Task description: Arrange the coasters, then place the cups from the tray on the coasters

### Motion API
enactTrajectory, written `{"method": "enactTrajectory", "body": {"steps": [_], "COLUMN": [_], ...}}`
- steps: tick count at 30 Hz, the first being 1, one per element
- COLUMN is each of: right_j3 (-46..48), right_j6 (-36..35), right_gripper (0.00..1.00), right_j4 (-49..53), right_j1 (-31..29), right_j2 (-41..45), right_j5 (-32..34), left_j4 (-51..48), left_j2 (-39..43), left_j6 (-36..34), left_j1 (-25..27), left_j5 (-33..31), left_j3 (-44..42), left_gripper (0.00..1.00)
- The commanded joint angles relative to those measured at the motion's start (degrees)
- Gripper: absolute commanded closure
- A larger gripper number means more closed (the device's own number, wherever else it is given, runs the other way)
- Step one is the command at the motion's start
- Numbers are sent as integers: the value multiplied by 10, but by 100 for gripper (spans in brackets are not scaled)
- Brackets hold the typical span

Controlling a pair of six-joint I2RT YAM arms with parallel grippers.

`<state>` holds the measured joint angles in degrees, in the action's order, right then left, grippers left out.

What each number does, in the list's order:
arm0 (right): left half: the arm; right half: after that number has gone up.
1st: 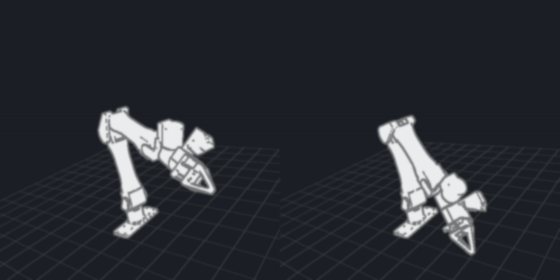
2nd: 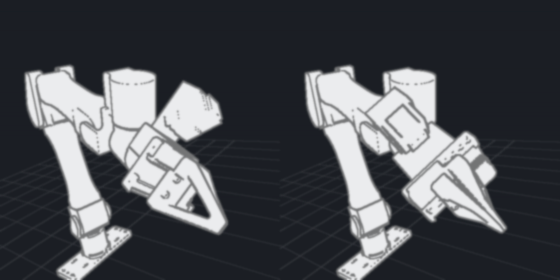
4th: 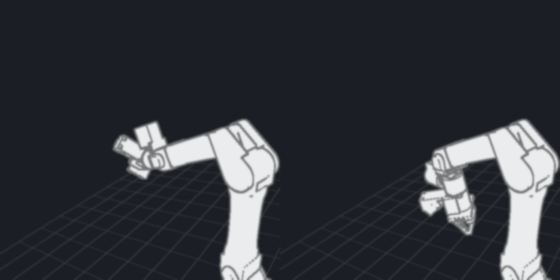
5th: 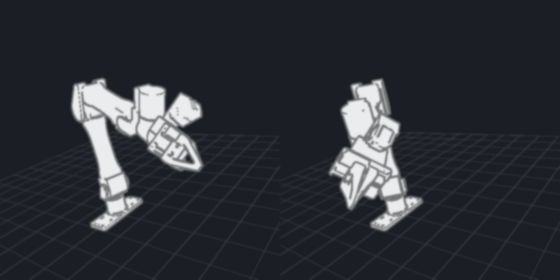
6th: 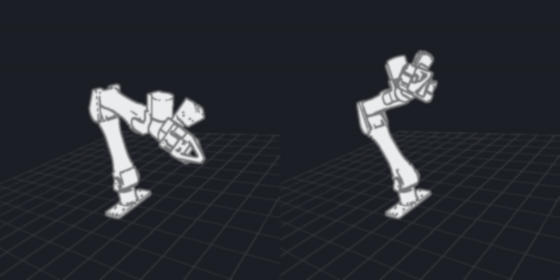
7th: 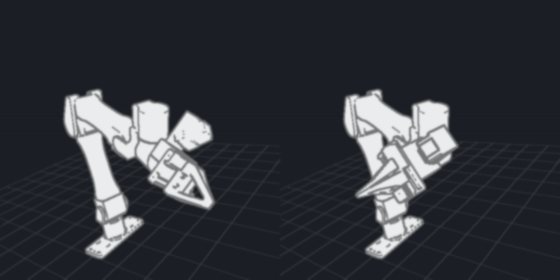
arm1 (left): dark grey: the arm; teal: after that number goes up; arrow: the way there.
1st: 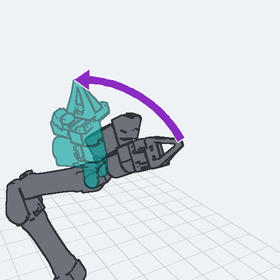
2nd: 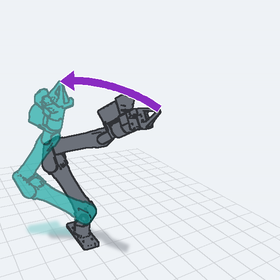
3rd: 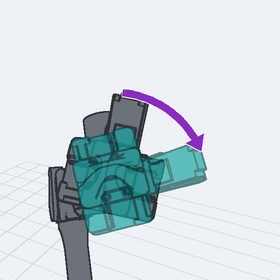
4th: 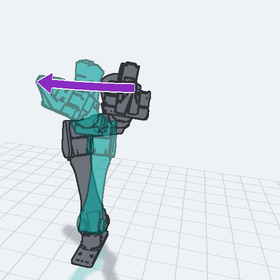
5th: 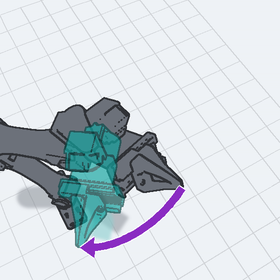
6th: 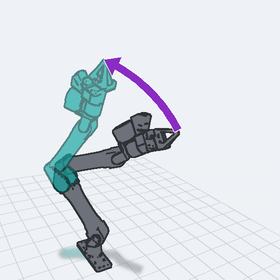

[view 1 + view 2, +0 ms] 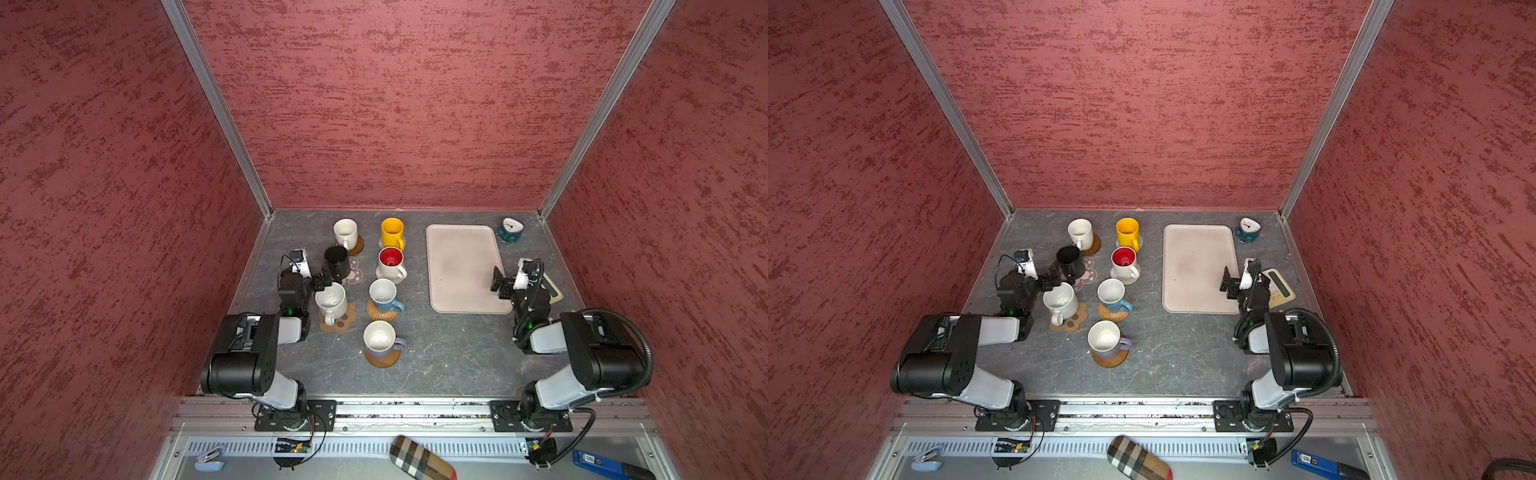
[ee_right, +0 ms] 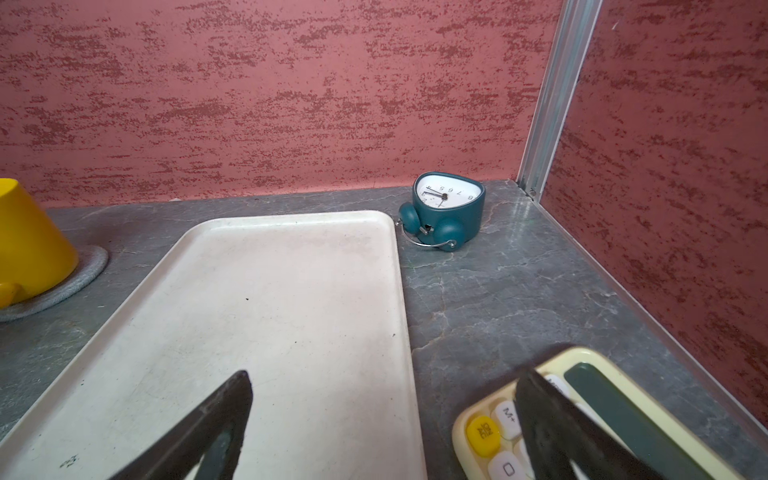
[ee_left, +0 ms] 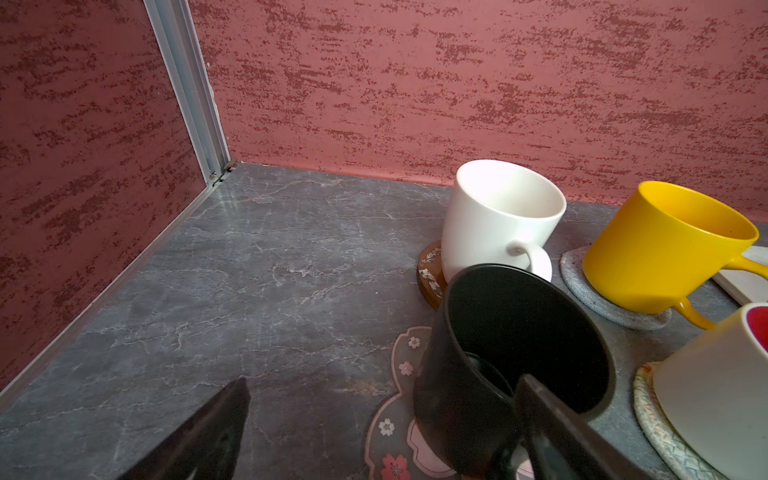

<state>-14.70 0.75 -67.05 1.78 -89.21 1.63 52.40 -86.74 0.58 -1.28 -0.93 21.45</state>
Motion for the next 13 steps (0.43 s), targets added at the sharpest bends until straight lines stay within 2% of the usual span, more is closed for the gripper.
{"method": "enactTrajectory", "body": {"steps": [1,5,9,13], "right_j3": [7,17,4,5], "right_j6": [-15,-15,-22,-19], "right_gripper": [1,1,1,1], "right_j4": [-29,-51,-25,-28], "right_j1": [3,3,3,3], "right_j2": [6,6,5,5], "right_j5": [-12,-15,-34,-26], "left_j4": [-18,-18,-18,-18], "left_j2": [-10,-10,-10,-9], "left_j6": [-4,-4,-4,-4], "left_j1": [-2,-2,-1,-2], "left_j5": [7,8,8,7], "left_j3": [4,4,4,5], "left_gripper": [1,1,1,1]}}
